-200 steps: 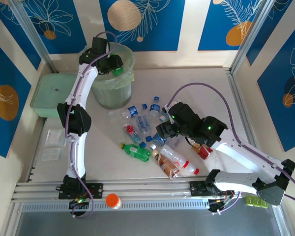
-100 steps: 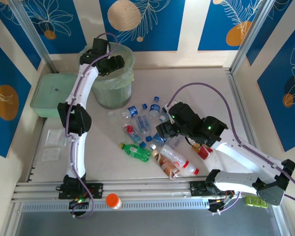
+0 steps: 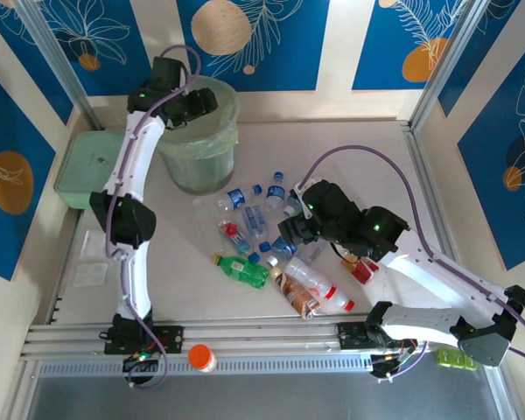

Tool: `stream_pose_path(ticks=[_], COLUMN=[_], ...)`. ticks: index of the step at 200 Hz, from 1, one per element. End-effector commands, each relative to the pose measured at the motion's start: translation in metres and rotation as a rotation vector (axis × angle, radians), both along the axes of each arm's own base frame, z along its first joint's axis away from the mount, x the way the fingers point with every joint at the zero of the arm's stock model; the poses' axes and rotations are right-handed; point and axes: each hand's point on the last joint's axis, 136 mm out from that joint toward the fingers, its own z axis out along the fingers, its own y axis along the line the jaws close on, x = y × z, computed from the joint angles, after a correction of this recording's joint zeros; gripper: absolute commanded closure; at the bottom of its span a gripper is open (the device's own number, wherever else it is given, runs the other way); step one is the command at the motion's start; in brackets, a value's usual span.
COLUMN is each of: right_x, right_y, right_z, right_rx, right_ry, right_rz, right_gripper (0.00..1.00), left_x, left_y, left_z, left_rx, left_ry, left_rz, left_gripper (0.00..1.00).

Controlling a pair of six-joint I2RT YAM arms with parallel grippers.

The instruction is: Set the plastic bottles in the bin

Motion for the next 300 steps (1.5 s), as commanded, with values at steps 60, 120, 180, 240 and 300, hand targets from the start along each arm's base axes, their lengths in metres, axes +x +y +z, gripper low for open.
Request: stream_pose_path(ticks=[60, 120, 180, 240, 300], right_x=[-0.029, -0.046, -0.067, -0.056, -0.062], right_y=[0.033, 0.063, 0.102, 0.112, 0.114], right_z=[0.0, -0.031, -0.104, -0.16, -0.19], right_rx=[0.029, -0.02, -0.275, -0.487, -0.585], right_ry=[0.047, 0.154, 0.351, 0.435, 0.478], right_rz=[0.19, 0.312, 0.434, 0.443, 0.471], right_gripper=[0.24, 0.25, 0.25, 0.25, 0.26], left_x=[-0.131, -0.221, -0.291, -0.318, -0.318], left_y=[-0.006, 0.01, 0.036, 0.065, 0.063], left_z=[0.103, 0.029, -0.009, 0.001, 0.001], left_rx=[-0.159, -0.33, -0.149, 0.007, 0.002], left_ry=[-0.199, 0.028, 0.01, -0.115, -0.122], left_rz=[-0.041, 0.103, 0.01, 0.01, 0.001], left_gripper=[0.26, 0.28, 0.28, 0.27, 0.27])
